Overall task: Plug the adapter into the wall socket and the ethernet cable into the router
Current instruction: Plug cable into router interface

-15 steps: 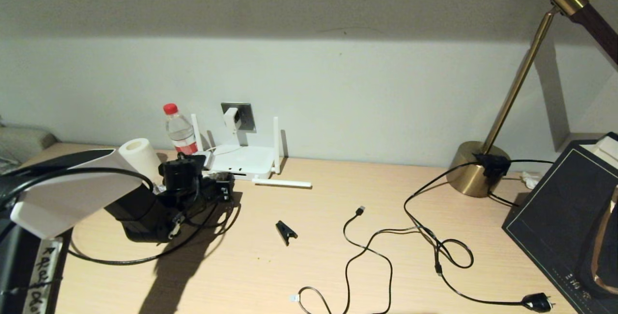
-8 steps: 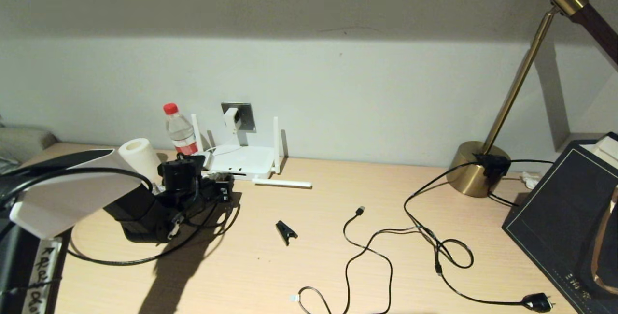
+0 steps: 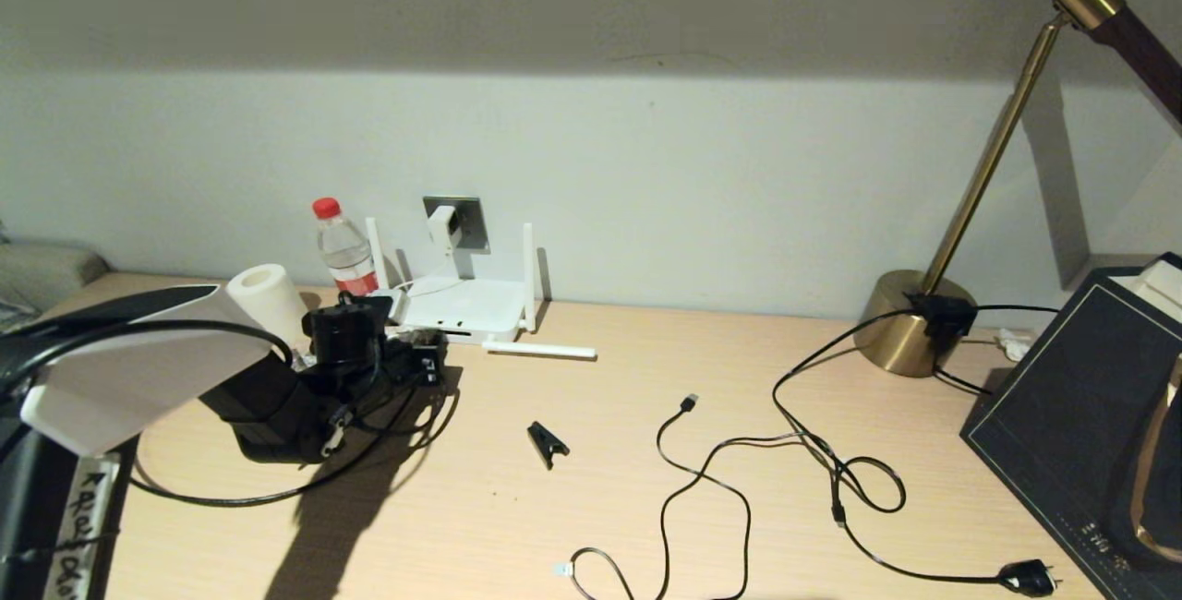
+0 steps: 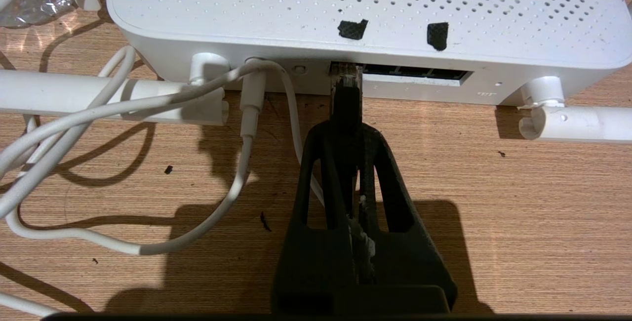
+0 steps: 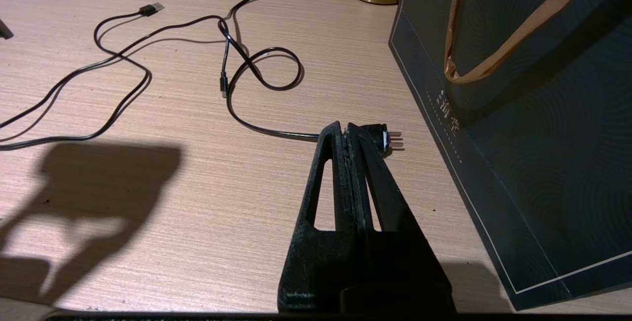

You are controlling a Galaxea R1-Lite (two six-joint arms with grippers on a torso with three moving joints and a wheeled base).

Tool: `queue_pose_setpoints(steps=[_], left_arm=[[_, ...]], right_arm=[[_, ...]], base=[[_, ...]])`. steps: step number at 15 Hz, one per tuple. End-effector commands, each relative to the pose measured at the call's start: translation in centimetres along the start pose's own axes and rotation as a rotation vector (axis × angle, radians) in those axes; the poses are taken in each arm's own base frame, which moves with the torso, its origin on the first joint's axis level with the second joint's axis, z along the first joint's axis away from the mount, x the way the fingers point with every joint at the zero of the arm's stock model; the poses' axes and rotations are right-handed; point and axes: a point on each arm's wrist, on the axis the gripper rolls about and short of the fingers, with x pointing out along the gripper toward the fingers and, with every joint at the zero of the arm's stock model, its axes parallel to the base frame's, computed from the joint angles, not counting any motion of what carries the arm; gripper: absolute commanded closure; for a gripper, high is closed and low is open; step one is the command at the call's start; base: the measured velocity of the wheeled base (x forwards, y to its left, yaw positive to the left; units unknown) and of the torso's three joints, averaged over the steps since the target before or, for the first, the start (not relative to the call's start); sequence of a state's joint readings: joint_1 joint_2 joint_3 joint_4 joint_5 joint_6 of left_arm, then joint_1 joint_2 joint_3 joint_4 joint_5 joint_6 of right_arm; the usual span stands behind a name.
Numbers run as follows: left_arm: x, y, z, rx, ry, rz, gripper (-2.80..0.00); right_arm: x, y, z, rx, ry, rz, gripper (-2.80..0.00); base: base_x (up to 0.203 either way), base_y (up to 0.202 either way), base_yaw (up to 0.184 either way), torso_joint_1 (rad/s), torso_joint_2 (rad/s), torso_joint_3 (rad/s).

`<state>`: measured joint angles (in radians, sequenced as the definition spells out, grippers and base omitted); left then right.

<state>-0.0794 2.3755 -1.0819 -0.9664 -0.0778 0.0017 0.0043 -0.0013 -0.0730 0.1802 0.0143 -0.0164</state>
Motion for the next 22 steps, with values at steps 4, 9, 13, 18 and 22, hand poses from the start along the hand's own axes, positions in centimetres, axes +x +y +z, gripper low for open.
queue_pose_setpoints(steps=[4,9,13,18,22], left_arm=[[0.28,-0.06,0.07,0.001,-0.01,-0.002,0.0],[0.37,-0.26,0.02,0.003,-0.01,-0.007,0.0],[0.45,-0.32,-0.17,0.003,-0.004,-0.008,0.0],[0.72,-0.37,-0.13,0.004,-0.009,-0.009,0.0],[0.72,-0.37,-0.13,0.004,-0.009,-0.008,0.0]], right_arm=[[0.02,0.0,-0.03,0.0,0.003,0.0,0.0],[0.02,0.0,-0.02,0.0,0.003,0.001,0.0],[0.01,0.0,-0.02,0.0,0.003,0.0,0.0],[0.02,0.0,-0.02,0.0,0.003,0.001,0.0],[0.0,0.0,0.01,-0.001,0.001,0.001,0.0]], base=[[0.0,0.0,0.0,0.0,0.0,0.0],[0.0,0.0,0.0,0.0,0.0,0.0],[0.0,0.0,0.0,0.0,0.0,0.0],[0.0,0.0,0.0,0.0,0.0,0.0],[0.0,0.0,0.0,0.0,0.0,0.0]])
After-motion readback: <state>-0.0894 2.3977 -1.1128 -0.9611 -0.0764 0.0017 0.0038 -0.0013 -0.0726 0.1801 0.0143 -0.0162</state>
